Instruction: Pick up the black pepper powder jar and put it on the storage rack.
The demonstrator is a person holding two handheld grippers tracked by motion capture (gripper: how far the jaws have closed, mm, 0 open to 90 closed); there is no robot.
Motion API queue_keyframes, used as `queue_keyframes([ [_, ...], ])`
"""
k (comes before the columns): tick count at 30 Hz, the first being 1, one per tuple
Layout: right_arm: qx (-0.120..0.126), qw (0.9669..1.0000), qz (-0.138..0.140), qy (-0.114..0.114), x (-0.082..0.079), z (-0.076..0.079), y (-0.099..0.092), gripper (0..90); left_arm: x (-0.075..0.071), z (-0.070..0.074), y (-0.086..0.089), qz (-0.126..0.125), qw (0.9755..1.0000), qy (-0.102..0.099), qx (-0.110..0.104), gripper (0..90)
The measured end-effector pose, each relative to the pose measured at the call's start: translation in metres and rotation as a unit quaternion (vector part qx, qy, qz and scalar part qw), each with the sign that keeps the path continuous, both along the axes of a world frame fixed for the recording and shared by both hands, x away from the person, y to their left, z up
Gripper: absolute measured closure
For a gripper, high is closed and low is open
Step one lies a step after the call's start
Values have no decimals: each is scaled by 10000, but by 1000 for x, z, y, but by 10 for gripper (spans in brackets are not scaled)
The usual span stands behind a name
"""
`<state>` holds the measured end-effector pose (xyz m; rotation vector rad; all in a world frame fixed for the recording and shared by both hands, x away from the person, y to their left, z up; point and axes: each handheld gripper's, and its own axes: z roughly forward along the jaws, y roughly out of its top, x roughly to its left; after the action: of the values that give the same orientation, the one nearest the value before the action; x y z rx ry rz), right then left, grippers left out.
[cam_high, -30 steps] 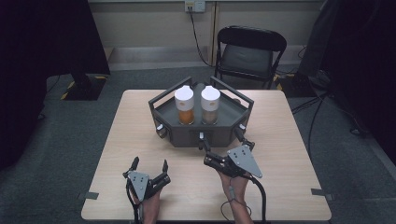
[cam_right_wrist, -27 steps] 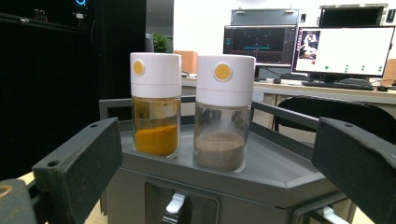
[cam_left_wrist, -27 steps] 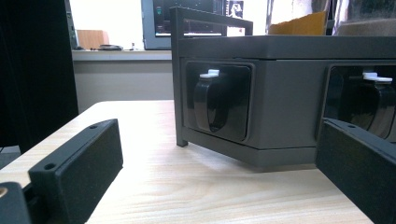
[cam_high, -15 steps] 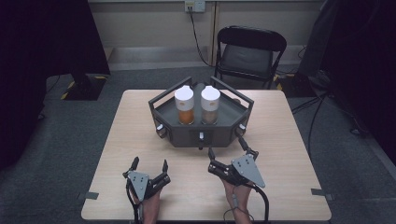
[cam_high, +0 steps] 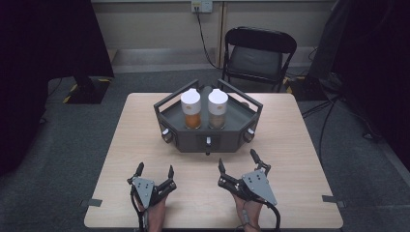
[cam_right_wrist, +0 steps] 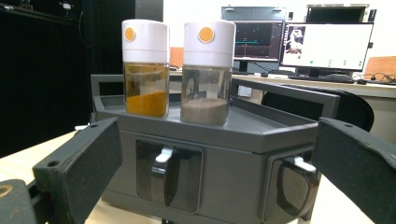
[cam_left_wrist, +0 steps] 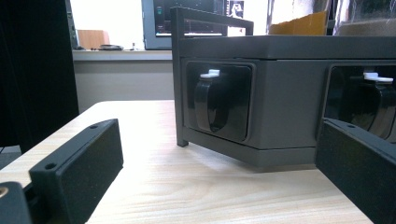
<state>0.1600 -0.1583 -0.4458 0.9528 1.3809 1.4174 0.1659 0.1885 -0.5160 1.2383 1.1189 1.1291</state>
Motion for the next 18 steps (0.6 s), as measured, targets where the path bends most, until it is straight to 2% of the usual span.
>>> queue_keyframes([
  [5, 86, 9999, -50, 100, -5, -10, -2, 9, 0, 0, 0, 2, 10000, -1, 0, 8],
  [13, 137, 9997, -143, 136, -12, -27, -3, 14, 0, 0, 0, 2, 10000, -1, 0, 8],
  [18, 164, 9994, -150, 257, -12, -36, -4, 14, 0, 0, 0, 2, 10000, -1, 1, 8],
])
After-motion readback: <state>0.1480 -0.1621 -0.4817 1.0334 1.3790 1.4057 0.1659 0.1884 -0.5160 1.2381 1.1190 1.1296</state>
